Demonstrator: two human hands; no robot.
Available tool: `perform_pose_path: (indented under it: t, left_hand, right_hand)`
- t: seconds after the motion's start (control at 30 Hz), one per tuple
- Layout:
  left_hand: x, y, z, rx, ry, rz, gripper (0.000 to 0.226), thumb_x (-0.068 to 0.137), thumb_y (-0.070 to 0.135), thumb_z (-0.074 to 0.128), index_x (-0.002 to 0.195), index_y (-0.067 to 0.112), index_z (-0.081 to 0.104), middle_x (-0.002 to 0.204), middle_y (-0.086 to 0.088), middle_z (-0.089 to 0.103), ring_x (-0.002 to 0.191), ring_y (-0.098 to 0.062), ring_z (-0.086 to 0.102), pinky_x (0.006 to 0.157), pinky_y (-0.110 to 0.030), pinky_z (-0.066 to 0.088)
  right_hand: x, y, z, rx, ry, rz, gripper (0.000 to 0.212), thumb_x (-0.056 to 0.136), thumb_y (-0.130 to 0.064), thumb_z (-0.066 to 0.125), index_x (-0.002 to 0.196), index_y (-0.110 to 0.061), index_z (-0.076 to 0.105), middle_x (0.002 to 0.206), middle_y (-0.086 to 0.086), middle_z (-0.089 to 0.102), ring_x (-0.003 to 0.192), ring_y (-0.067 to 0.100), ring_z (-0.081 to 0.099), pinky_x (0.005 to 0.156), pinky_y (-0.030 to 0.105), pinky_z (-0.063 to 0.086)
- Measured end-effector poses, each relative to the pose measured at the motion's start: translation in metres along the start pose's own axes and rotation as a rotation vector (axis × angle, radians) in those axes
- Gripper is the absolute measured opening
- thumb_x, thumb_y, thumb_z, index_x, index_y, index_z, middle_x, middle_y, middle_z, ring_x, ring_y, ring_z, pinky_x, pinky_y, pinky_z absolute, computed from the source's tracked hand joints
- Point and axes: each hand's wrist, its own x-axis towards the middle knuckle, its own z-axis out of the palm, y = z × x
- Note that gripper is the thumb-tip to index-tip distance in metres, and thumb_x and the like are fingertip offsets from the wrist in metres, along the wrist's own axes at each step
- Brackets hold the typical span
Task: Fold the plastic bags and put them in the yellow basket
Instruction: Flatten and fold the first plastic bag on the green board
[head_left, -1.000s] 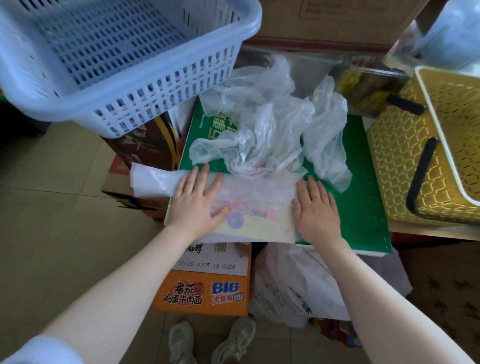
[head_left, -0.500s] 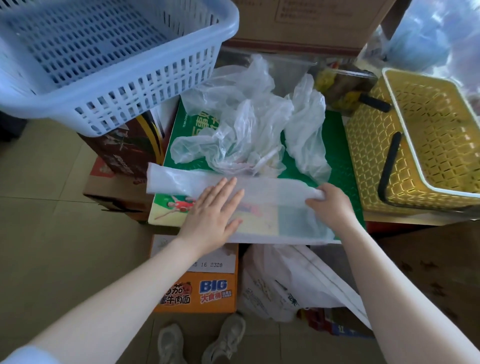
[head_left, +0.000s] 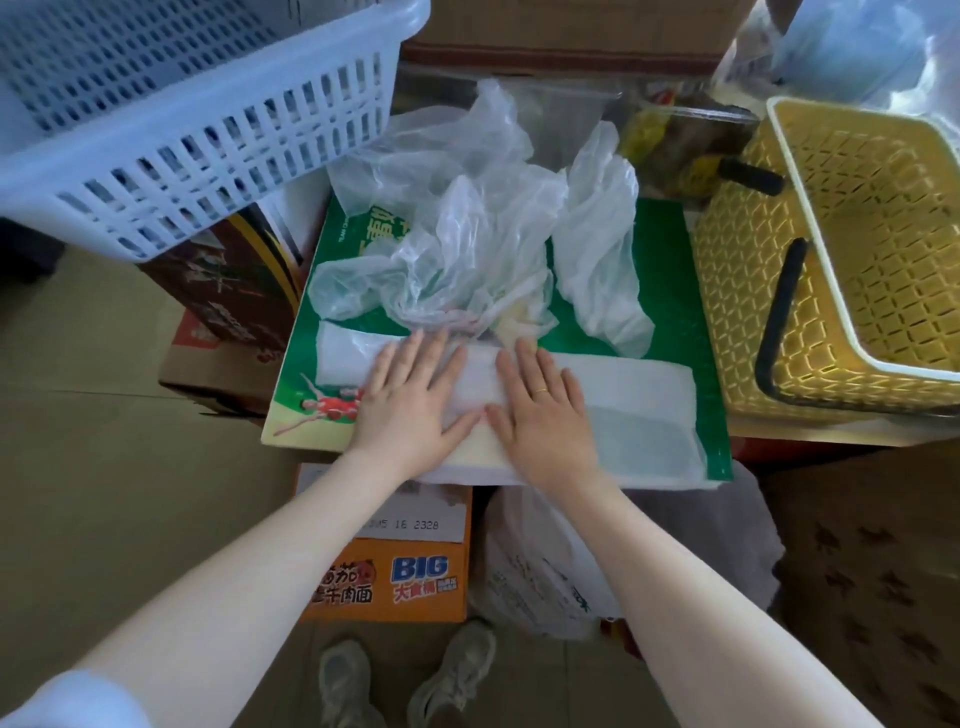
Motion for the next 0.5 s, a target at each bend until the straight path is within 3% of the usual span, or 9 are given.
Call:
perform_pose_path:
  t: [0.13, 0.3, 0.5]
  left_hand:
    - [-0.011, -0.028, 0.000, -0.067, -0.042, -0.159, 0.084, 0.079, 0.073, 0.009, 0.148, 0.027, -0.001, 0.156, -0.007, -0.008, 0.143, -0.023, -0.006, 0.112, -0.035, -0.010]
    - [-0.009, -0.032, 0.001, -0.109, -0.037, -0.260, 0.089, 0.084, 0.070, 0.025, 0.148, 0.014, -0.003, 0.155, -0.011, -0.010, 0.143, -0.023, -0.010, 0.113, -0.036, -0.009]
    - [-0.005, -0.034, -0.006, -0.129, -0.081, -0.330, 0.085, 0.079, 0.077, 0.021, 0.147, 0.032, -0.001, 0.155, -0.011, -0.013, 0.141, -0.031, -0.013, 0.112, -0.041, -0.011]
  right_hand:
    - [0.000, 0.010, 0.002, -0.068, 0.015, 0.006, 0.078, 0.079, -0.061, -0.006, 0.150, -0.027, -0.001, 0.159, 0.000, -0.005, 0.146, 0.020, -0.004, 0.115, 0.037, -0.004]
    - [-0.004, 0.036, -0.006, -0.086, -0.035, 0.118, 0.081, 0.078, -0.063, -0.007, 0.150, -0.025, -0.004, 0.159, -0.001, -0.006, 0.145, 0.017, -0.007, 0.115, 0.036, -0.005]
    - [-0.014, 0.075, -0.019, -0.041, -0.070, 0.254, 0.067, 0.096, -0.053, 0.015, 0.150, -0.019, -0.005, 0.158, 0.001, -0.009, 0.145, 0.017, -0.009, 0.117, 0.037, -0.003]
